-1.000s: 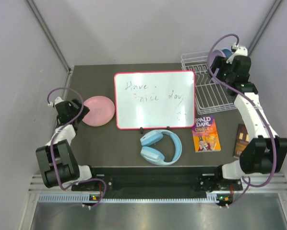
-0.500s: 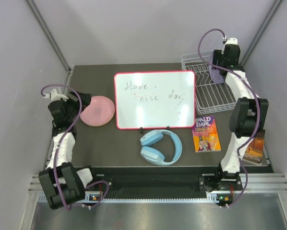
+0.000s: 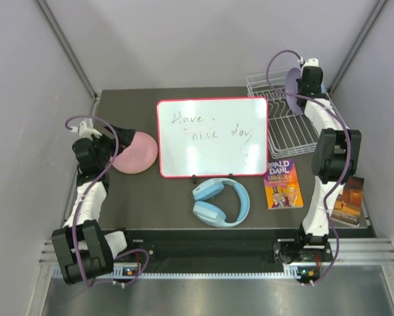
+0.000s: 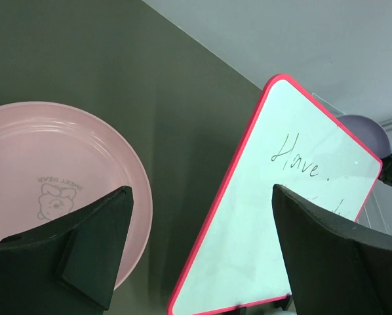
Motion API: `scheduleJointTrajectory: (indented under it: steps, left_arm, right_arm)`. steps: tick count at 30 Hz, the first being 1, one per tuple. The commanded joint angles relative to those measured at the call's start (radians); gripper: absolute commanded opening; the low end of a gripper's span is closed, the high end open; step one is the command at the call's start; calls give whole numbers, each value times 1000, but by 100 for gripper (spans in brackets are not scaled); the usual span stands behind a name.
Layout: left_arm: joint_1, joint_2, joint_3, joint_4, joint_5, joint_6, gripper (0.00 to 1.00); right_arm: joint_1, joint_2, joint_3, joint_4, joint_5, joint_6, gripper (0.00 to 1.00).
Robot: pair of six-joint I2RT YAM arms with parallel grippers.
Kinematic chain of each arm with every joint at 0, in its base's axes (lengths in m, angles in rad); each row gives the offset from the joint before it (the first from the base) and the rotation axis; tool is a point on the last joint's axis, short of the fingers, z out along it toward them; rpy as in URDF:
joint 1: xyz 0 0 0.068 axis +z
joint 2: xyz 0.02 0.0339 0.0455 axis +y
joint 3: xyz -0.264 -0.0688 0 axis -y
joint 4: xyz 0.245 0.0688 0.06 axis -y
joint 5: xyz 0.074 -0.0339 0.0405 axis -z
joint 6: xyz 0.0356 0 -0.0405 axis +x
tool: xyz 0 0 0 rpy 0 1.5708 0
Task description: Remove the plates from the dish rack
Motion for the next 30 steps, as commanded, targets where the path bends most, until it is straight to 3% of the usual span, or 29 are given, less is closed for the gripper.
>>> scheduleJointTrajectory:
  steps: [1, 10, 17, 22, 23, 25, 26, 27, 30]
  left_arm:
    - [-8, 9, -9, 77, 8, -2, 90]
    - [-44, 3, 18, -6, -38, 56, 90]
    - [-70, -22, 44, -53, -49, 83, 91]
    - [-74, -51, 52, -64, -33, 83, 91]
    - [-74, -57, 57, -66, -27, 83, 91]
    - [-82, -63, 73, -75, -7, 79, 90]
    - [-88, -69, 80, -63, 8, 70, 89]
    - [-102, -69, 80, -41, 40, 48, 89]
    - [-135, -72, 93, 12, 103, 13, 89]
  right_arm:
    - [42, -20, 3, 126, 146, -47, 0]
    - [162, -142, -242, 619, 588, -200, 0]
    - [178, -346, -420, 767, 659, -231, 0]
    - [196, -538, -495, 614, 641, -100, 0]
    - [199, -578, -503, 480, 613, -48, 0]
    - [197, -691, -511, 321, 471, 133, 0]
    - [199, -728, -508, 163, 393, 195, 0]
    - [193, -768, -515, 105, 307, 302, 0]
    - [196, -897, -574, -26, -14, 424, 0]
